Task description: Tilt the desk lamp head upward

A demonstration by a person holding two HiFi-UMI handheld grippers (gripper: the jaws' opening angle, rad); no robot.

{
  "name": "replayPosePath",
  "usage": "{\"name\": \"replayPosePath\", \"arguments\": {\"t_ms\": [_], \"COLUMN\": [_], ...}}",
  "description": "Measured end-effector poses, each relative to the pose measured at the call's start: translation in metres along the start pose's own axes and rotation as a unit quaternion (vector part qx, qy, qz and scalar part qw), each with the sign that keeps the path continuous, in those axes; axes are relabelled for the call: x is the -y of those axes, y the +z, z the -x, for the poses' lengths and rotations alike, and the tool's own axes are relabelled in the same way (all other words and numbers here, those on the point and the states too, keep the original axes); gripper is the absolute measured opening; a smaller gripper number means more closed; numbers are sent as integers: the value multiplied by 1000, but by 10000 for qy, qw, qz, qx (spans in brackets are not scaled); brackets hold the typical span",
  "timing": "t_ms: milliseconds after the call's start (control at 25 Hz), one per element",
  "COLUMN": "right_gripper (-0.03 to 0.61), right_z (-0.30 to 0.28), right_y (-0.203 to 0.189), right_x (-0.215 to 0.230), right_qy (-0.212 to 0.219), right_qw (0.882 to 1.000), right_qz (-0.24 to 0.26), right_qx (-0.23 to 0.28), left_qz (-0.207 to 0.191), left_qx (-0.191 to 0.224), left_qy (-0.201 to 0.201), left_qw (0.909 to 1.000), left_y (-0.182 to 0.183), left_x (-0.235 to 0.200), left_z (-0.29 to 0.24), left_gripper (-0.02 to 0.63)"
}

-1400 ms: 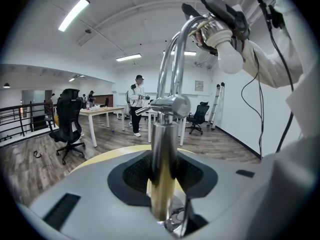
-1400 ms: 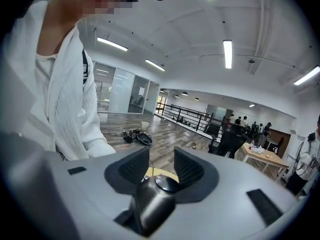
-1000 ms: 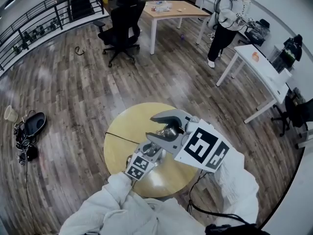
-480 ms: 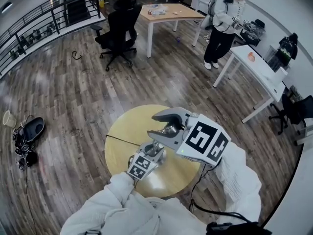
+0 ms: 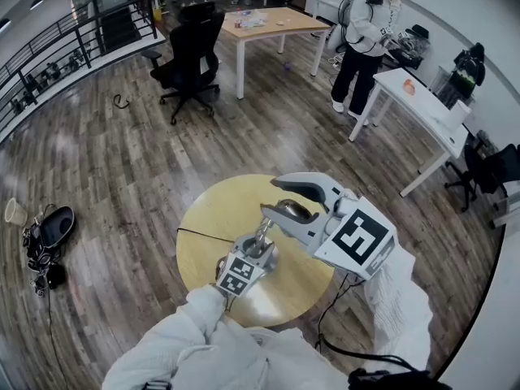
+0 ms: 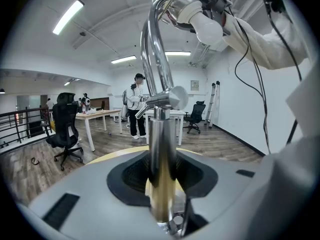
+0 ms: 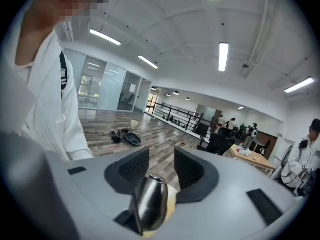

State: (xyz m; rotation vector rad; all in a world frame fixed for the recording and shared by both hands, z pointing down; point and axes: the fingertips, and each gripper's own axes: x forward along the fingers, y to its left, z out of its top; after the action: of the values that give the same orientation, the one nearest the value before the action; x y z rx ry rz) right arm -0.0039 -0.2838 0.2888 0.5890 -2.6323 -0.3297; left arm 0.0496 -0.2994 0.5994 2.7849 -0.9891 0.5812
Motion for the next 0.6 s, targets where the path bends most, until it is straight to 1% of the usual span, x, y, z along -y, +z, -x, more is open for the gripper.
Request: {"name": "replayPosePath", "arguments": {"t_ms": [80, 160, 240, 320, 400, 440, 520, 600], "right_gripper": [161, 161, 161, 161, 161, 161, 161, 159], "right_z": [19, 41, 66, 95, 127, 142, 168, 182], "right_y": [5, 4, 2, -2, -14, -25, -59, -108], "right_x": [15, 27, 35, 39, 38, 35, 24, 4], "right_qy": [-307, -585, -956, -1450, -2086, -2440, -3155, -3733], "right_qw": [9986, 9941, 9857, 9719, 9503, 9360, 9011, 8628], "right_qz": [-329, -735, -1116, -1445, -1754, -1929, -2361, -2910], "right_qx": [289, 538, 821, 1166, 1507, 1645, 1807, 1777], "left_qz": [4, 4, -35, -84, -53, -8, 78, 188], "left_qx": [47, 83, 111, 224, 467, 606, 873, 1130], "left_qy": [-27, -57, -78, -99, -67, -3, 145, 173], "left_qw": [10000, 9999, 9999, 9997, 9989, 9982, 9960, 9933], "left_y": [2, 3, 4, 6, 10, 13, 18, 24], "left_x": [0, 1, 3, 5, 6, 6, 7, 12], "left_z": [3, 10, 19, 32, 49, 61, 86, 110], "left_gripper": [129, 129, 130, 130, 130, 130, 130, 124]}}
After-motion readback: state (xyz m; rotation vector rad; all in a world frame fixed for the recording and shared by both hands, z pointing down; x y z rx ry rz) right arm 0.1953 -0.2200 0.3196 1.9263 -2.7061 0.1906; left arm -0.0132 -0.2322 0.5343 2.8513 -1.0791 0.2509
